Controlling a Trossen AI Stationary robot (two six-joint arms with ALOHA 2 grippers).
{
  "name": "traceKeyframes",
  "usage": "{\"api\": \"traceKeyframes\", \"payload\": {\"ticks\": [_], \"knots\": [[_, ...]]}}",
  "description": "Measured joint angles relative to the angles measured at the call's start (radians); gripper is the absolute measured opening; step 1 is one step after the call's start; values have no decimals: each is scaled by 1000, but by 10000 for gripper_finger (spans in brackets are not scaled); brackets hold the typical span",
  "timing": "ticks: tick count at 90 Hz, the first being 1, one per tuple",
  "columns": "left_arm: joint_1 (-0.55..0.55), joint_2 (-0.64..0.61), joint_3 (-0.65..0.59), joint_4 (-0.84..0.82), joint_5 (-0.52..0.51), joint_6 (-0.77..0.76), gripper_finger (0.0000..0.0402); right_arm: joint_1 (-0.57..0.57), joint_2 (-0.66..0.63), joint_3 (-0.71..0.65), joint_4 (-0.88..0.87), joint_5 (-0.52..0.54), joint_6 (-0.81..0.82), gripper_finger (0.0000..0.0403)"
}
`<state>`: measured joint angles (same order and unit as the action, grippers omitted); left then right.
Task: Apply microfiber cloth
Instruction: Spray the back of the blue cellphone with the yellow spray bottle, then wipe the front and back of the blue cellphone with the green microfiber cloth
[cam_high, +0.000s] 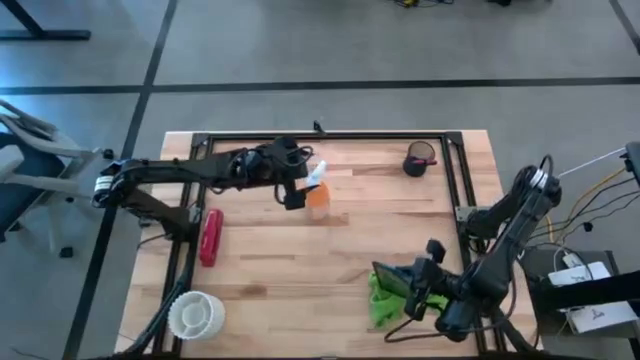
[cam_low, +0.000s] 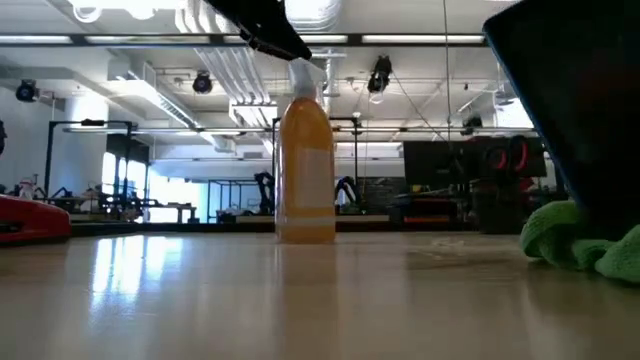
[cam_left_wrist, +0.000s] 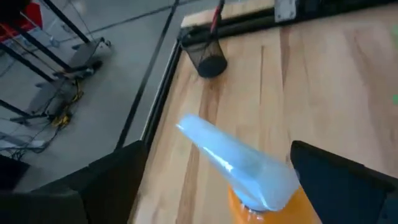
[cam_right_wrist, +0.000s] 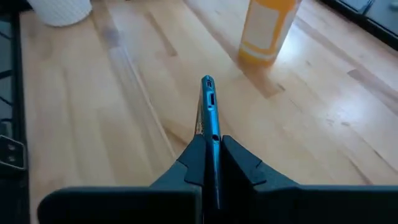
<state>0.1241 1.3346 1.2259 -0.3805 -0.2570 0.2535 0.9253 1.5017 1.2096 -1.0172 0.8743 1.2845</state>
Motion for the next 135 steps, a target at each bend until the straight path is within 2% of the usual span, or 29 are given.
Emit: {"api": "traceKeyframes", "payload": {"ticks": [11, 20, 29, 45, 60, 72, 79, 92, 107, 120, 135], "knots": [[-18, -62, 0, 3, 125, -69, 377, 1, 16, 0, 9, 9, 0, 8], [-75, -103, 0, 17, 221, -137, 377, 8, 26, 1, 10, 17, -9, 8], [-178, -118, 0, 57, 208, -166, 377, 18, 34, 1, 12, 21, -33, 8], [-399, -81, -9, 208, 101, -177, 369, 53, 30, -1, 6, 13, -47, 8], [-532, 46, -48, 336, 59, -165, 363, 92, 19, -3, -29, -3, -17, 8], [-580, 189, -129, 628, 57, -165, 363, 111, 19, -4, -49, 16, 14, 8], [-591, 290, -159, 792, 58, -164, 363, 114, 19, -4, -48, 25, 2, 8], [-593, 457, -163, 970, 56, -189, 363, 109, 20, 10, -49, 31, -67, 8], [-581, 601, -147, 1073, 54, -267, 361, 89, 1, 76, -86, 25, -165, 8], [-577, 681, -106, 1089, 17, -309, 356, 47, -20, 148, -143, -57, -244, 8], [-578, 751, -60, 1075, 16, -324, 351, -50, -45, 210, -194, -342, -374, 8]]}}
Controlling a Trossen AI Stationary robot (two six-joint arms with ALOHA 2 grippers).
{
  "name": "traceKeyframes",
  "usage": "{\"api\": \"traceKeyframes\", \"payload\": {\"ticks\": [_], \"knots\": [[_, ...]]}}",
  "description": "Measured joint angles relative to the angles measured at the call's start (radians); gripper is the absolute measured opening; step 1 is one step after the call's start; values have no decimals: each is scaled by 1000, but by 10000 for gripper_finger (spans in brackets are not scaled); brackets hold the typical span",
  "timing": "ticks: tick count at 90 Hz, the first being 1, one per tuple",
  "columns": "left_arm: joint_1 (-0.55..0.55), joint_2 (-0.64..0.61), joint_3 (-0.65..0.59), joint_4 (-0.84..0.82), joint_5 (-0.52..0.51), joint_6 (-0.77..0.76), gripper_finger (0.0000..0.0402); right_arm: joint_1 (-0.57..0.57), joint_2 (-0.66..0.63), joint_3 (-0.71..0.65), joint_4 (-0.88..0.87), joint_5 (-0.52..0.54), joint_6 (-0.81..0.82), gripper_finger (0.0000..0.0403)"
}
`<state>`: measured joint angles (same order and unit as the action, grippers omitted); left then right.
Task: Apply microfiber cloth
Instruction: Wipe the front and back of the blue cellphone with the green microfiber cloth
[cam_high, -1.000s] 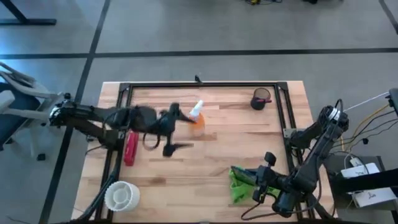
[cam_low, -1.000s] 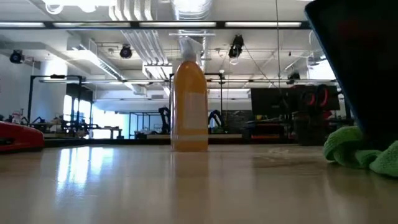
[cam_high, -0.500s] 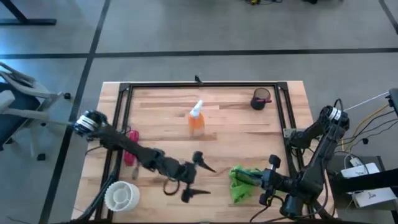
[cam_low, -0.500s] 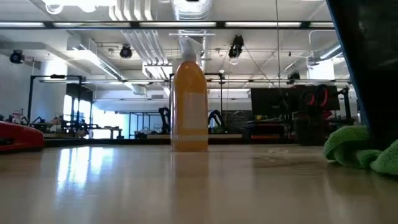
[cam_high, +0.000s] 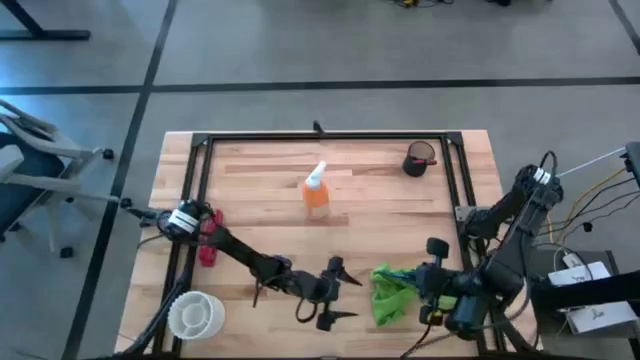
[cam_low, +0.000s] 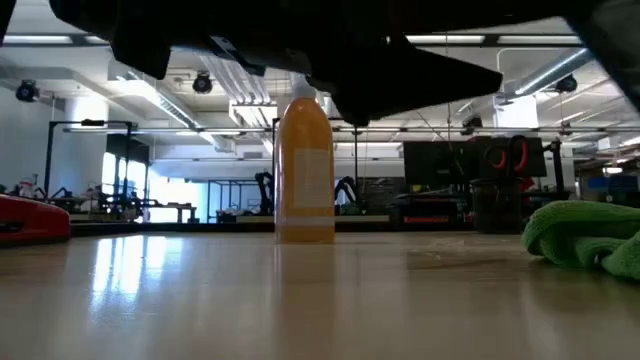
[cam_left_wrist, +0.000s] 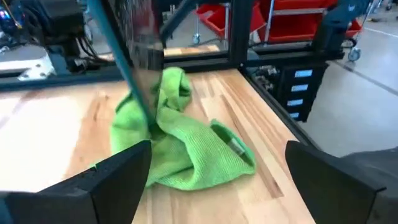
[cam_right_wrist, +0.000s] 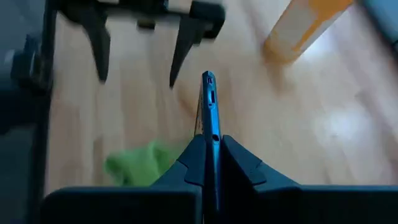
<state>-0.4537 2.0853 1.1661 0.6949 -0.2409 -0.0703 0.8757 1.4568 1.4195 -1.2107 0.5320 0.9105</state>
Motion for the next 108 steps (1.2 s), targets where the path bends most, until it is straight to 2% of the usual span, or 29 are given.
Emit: {"api": "traceKeyframes", "payload": {"ticks": [16, 35, 52, 68, 90, 108], "knots": [[0, -34, -8, -137, -70, 0, 350, -132, 1, 31, -93, -332, -49, 8], [0, -121, -10, -303, -115, 0, 350, -247, 52, 31, -138, -575, -210, 8], [0, -181, -10, -416, -117, -27, 350, -324, 146, 31, -135, -676, -414, 8], [-8, -200, -11, -478, -116, -61, 350, -395, 262, 31, -132, -816, -594, 8], [-19, -201, -12, -540, -116, -106, 350, -461, 372, 31, -52, -903, -819, 8], [-46, -203, -13, -708, -116, -194, 350, -488, 432, 32, -11, -973, -921, 8]]}}
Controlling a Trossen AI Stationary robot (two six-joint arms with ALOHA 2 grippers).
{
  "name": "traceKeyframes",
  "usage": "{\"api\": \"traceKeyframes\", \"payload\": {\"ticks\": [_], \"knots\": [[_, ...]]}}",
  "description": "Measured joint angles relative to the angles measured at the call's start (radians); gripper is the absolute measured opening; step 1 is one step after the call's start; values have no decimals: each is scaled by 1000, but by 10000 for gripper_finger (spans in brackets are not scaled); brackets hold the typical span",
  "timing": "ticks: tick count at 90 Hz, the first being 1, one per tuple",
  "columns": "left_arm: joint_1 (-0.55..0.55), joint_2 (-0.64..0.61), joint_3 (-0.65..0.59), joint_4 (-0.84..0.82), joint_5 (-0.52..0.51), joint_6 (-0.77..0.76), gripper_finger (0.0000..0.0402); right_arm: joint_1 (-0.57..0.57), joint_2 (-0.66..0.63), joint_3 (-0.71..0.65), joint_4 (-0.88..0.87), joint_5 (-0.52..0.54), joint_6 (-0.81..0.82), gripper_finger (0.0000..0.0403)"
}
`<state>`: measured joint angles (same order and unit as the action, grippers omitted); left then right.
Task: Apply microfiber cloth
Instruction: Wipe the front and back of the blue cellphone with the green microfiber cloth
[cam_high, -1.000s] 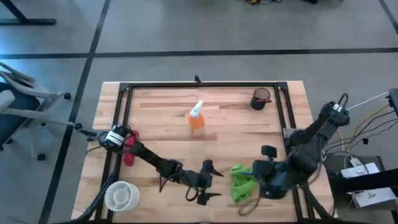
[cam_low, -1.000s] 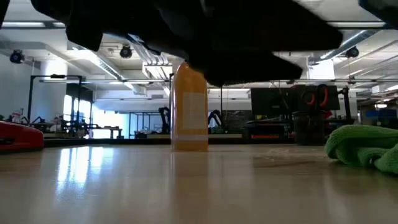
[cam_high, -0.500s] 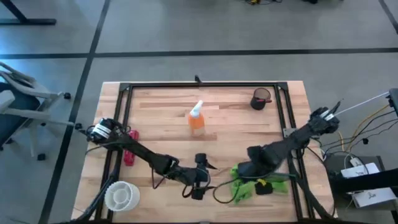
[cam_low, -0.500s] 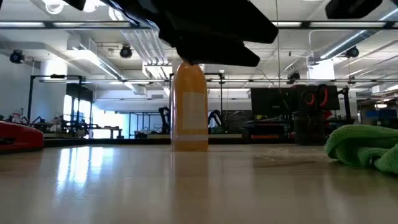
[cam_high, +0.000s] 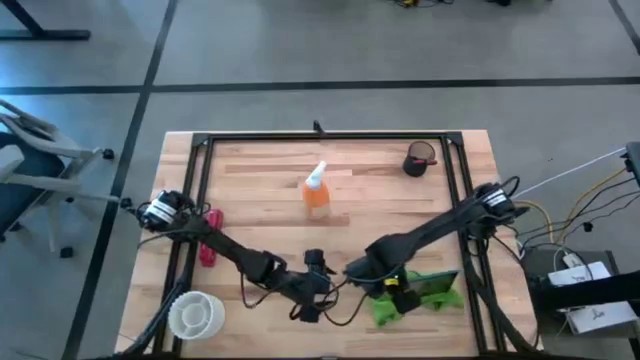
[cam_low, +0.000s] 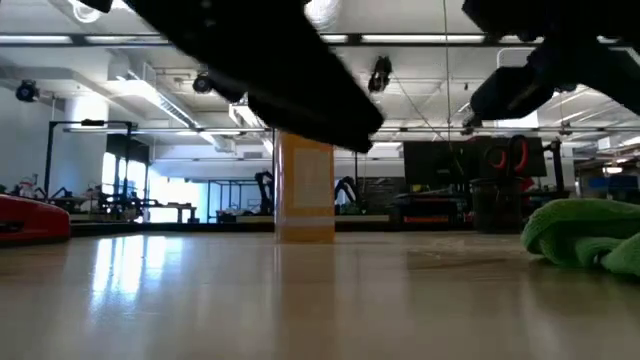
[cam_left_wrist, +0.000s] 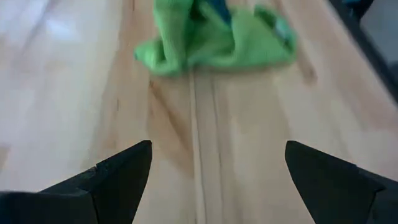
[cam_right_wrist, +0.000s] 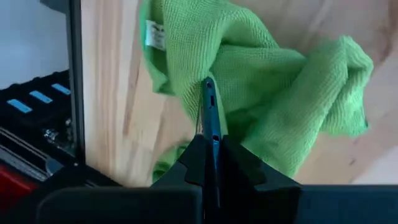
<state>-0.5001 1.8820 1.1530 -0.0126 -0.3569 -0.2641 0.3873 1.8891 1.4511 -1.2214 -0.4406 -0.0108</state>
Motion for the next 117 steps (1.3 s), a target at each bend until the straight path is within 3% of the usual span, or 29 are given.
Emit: {"api": "traceKeyframes", "payload": {"ticks": [19, 49, 69, 79, 99, 117], "knots": [[-5, 0, -2, -71, 1, -59, 350, -20, 43, 0, 34, -5, -58, 21], [-6, -1, -3, -66, -30, -48, 350, -30, 68, 1, 146, 13, -14, 104], [-4, -2, -3, -38, -57, -49, 350, -33, 35, 91, 59, 27, 38, 136], [-3, -1, -4, 3, -57, -41, 350, -30, -24, 107, 25, 86, 75, 143], [-3, 57, -4, 233, -64, 57, 350, 36, -189, 49, -18, 245, 280, 142], [18, 109, -4, 416, -90, 137, 350, 190, -336, -109, -27, 391, 612, 126]]}}
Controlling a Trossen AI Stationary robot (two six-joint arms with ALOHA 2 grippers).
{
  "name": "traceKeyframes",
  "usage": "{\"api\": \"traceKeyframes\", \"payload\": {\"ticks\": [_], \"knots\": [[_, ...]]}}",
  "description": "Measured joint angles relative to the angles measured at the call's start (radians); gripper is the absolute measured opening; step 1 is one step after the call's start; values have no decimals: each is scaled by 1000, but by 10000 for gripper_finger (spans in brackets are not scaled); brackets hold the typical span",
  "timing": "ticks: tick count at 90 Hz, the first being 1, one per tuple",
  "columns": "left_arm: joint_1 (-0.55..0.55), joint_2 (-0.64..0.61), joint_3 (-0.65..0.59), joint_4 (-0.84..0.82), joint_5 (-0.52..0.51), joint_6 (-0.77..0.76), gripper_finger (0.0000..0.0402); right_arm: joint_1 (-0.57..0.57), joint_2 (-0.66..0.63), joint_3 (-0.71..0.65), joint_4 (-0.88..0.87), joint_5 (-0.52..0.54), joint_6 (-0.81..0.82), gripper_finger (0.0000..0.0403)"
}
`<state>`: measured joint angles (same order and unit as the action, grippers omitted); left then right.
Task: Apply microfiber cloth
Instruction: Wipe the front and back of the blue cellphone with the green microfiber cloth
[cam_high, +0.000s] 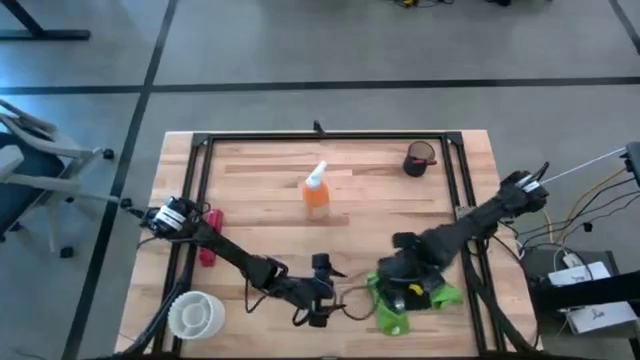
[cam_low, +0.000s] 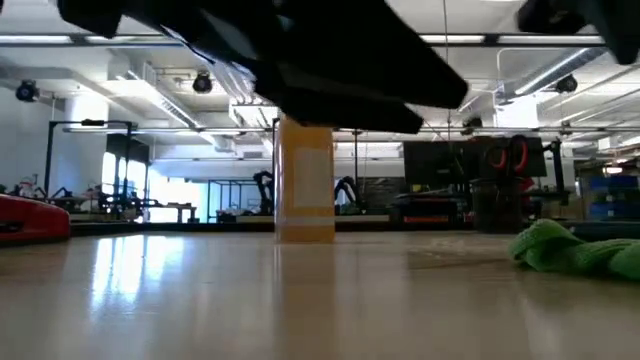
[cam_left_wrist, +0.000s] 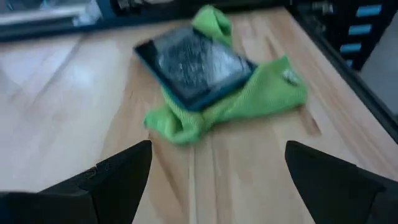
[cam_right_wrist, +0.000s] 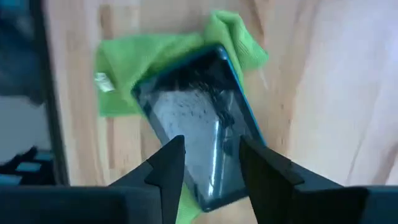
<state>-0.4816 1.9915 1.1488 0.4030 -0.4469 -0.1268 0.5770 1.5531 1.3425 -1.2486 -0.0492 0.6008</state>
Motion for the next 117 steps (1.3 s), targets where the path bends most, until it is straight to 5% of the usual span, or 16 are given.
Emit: {"api": "traceKeyframes", "payload": {"ticks": [18, 34, 65, 117], "knots": [[34, 64, 0, 135, 51, 34, 350, 112, -101, -224, 4, -51, 329, 136], [53, 143, 60, 127, 73, 17, 350, 151, -128, -390, 49, -195, 447, 180], [95, 266, 234, 10, 92, -24, 350, 149, -126, -572, 197, -238, 357, 257], [174, 273, 224, -107, -10, -50, 350, 127, -124, -638, 641, -129, 318, 212]]}}
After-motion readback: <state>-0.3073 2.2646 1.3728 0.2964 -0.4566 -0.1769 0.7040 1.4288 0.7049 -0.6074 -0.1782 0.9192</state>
